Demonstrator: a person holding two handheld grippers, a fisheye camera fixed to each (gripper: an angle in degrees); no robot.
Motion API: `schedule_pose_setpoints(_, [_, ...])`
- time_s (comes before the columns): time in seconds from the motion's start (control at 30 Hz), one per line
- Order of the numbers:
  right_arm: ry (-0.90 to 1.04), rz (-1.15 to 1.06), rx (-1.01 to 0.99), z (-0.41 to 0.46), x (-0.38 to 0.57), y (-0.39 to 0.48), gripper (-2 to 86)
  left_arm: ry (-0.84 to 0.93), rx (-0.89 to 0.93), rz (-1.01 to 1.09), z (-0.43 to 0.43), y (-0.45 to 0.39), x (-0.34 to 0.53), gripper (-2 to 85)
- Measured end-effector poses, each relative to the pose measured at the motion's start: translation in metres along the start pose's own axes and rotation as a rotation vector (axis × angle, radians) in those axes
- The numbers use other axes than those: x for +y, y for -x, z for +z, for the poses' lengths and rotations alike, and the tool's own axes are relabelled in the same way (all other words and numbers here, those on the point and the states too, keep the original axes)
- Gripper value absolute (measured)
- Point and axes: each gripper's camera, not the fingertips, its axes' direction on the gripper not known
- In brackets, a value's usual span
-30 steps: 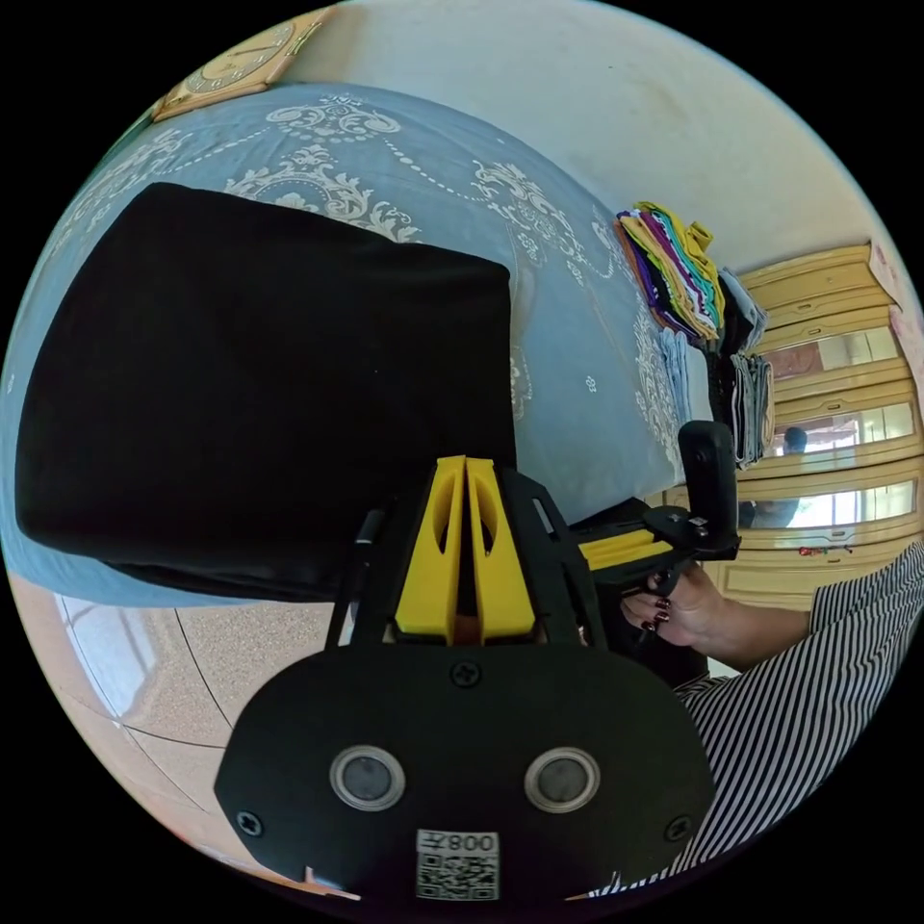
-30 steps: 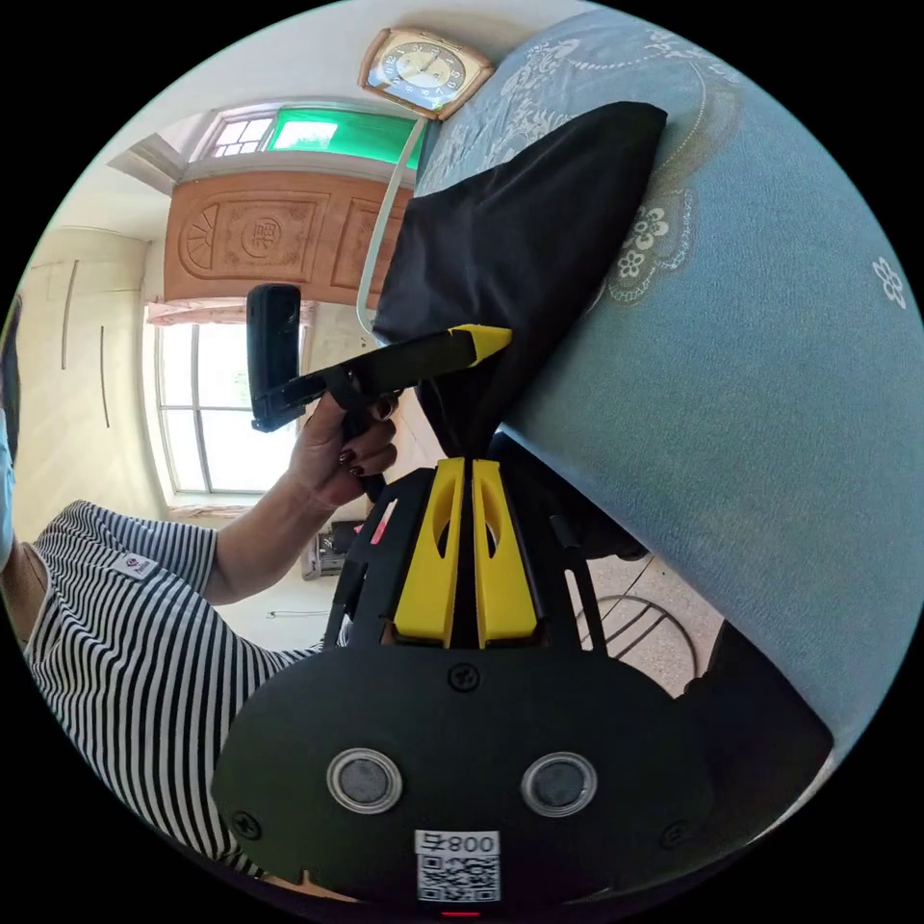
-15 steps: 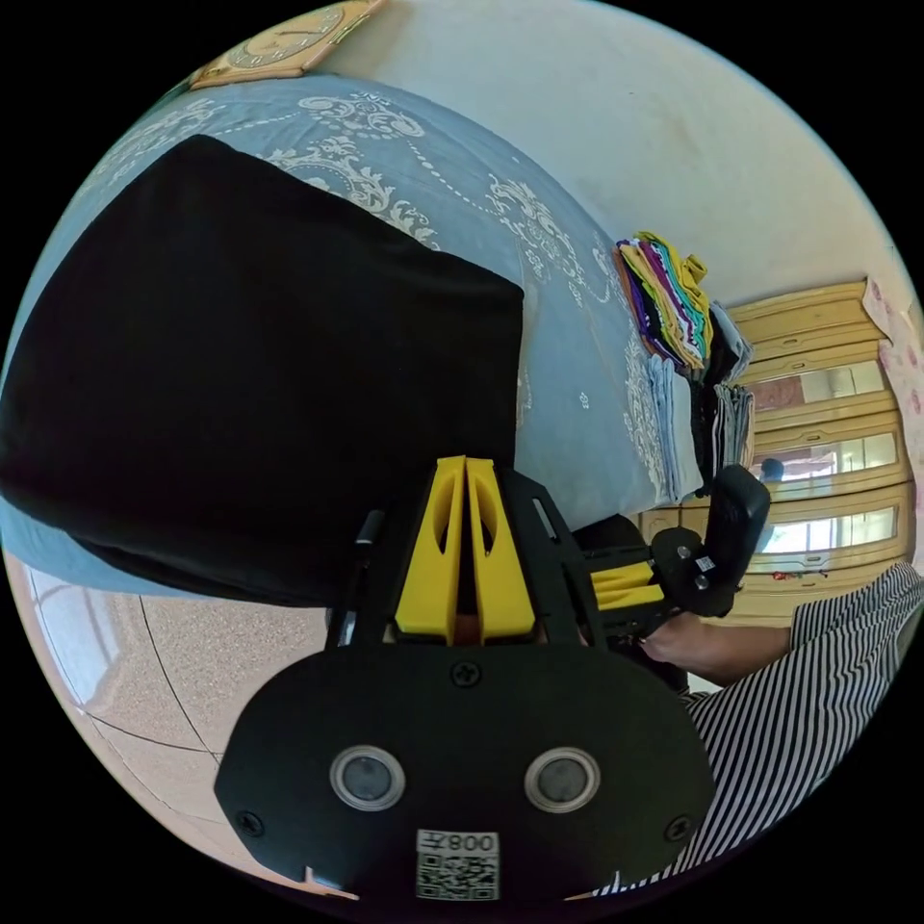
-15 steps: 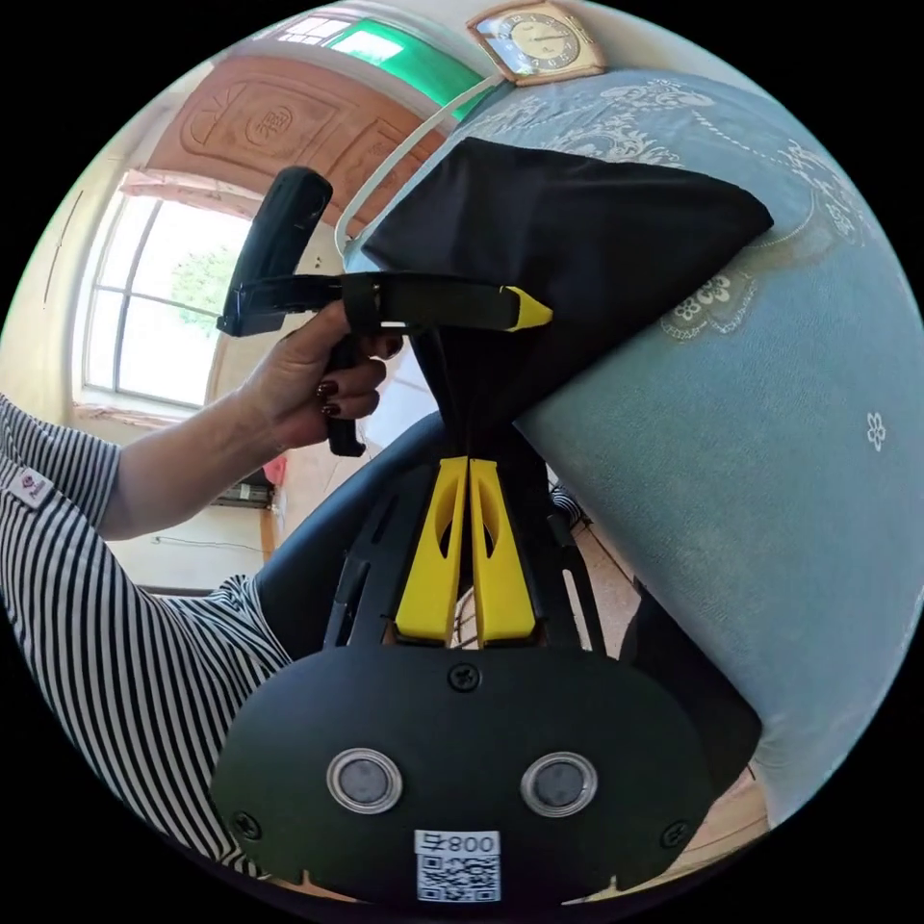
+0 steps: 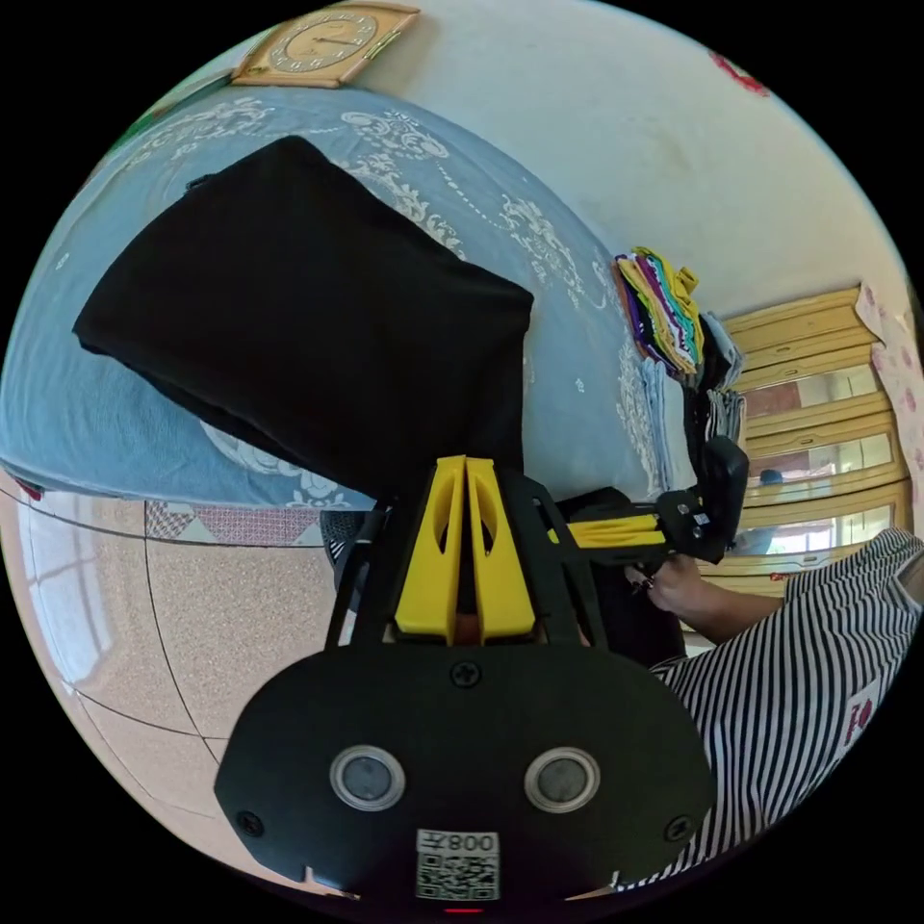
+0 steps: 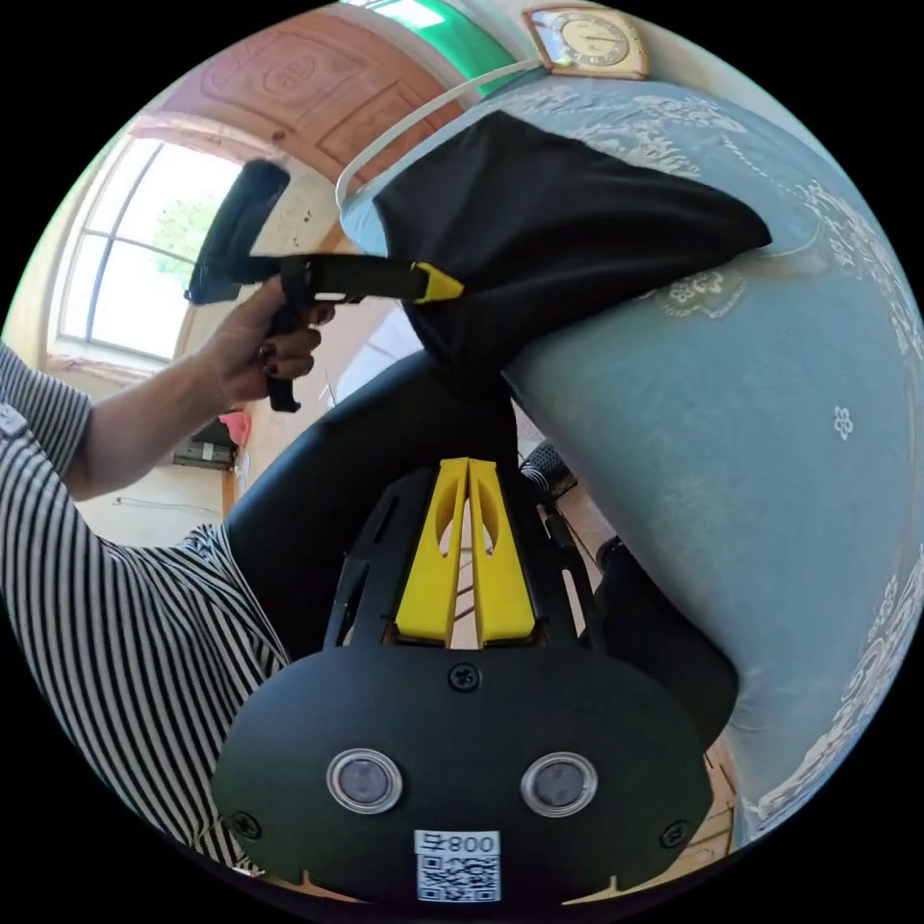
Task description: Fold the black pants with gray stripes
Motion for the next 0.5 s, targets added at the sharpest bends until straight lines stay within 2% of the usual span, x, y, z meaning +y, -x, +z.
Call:
schedule_pose_setpoints(0.13, [-0.177, 0.045, -0.094, -0.030, -0.023, -0.022, 0.1, 0.073, -0.039, -0.006, 0.004, 0.001, -0.002, 0.3])
schedule_pose_setpoints(0.2, [-0.137, 0.055, -0.133, -0.019, -0.036, -0.031, 0.1, 0.096, -0.039, -0.017, 0.005, 0.005, -0.001, 0.3])
schedule_pose_setpoints(0.3, [0.042, 0.086, -0.145, 0.015, -0.042, -0.045, 0.2, 0.071, -0.022, -0.013, -0.011, 0.000, 0.002, 0.6])
schedule_pose_setpoints(0.4, [0.005, 0.118, -0.170, 0.009, -0.030, -0.049, 0.4, 0.086, -0.065, 0.006, -0.023, -0.005, 0.011, 1.6])
schedule_pose_setpoints(0.5, [-0.076, 0.166, -0.247, -0.005, -0.022, -0.060, 1.0, 0.086, 0.018, -0.067, -0.031, 0.006, 0.018, 3.9])
